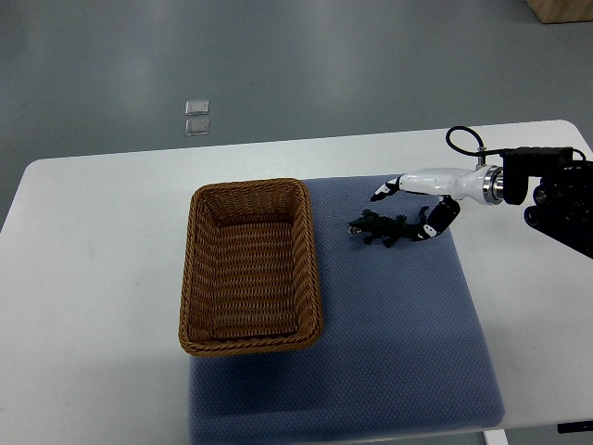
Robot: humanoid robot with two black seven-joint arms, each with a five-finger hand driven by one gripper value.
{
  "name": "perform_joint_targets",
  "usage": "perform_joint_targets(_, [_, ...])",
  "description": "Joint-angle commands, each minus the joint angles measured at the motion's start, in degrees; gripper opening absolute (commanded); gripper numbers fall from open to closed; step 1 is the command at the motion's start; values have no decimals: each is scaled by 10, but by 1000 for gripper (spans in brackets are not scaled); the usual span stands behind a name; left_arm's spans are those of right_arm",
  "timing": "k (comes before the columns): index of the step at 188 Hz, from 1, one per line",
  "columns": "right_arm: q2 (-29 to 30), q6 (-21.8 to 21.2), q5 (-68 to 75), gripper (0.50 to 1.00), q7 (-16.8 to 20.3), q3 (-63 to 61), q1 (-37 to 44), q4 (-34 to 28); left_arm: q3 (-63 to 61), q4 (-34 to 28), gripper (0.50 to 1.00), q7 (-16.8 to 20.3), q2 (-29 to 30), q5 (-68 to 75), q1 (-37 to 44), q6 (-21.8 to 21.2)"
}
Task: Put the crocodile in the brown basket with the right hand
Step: 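Lower the right hand over the crocodile and close its fingers around it, then tighten the right hand's grip and lift the crocodile off the mat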
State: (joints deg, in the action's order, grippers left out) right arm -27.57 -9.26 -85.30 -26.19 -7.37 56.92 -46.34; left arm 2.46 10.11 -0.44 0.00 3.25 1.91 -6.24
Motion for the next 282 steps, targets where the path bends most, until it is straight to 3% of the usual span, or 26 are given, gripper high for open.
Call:
perform_joint_targets(1, [5, 12, -4, 832, 1, 16, 8, 3, 0, 0, 1000, 0, 0, 0, 0, 0])
perform_joint_targets(177, [41, 24, -11, 825, 6, 44, 11, 22, 0, 0, 1000, 0, 0, 0, 0, 0])
perform_joint_targets(282, [44, 33, -11, 795, 4, 63, 21, 33, 0, 0, 1000, 0, 0, 0, 0, 0])
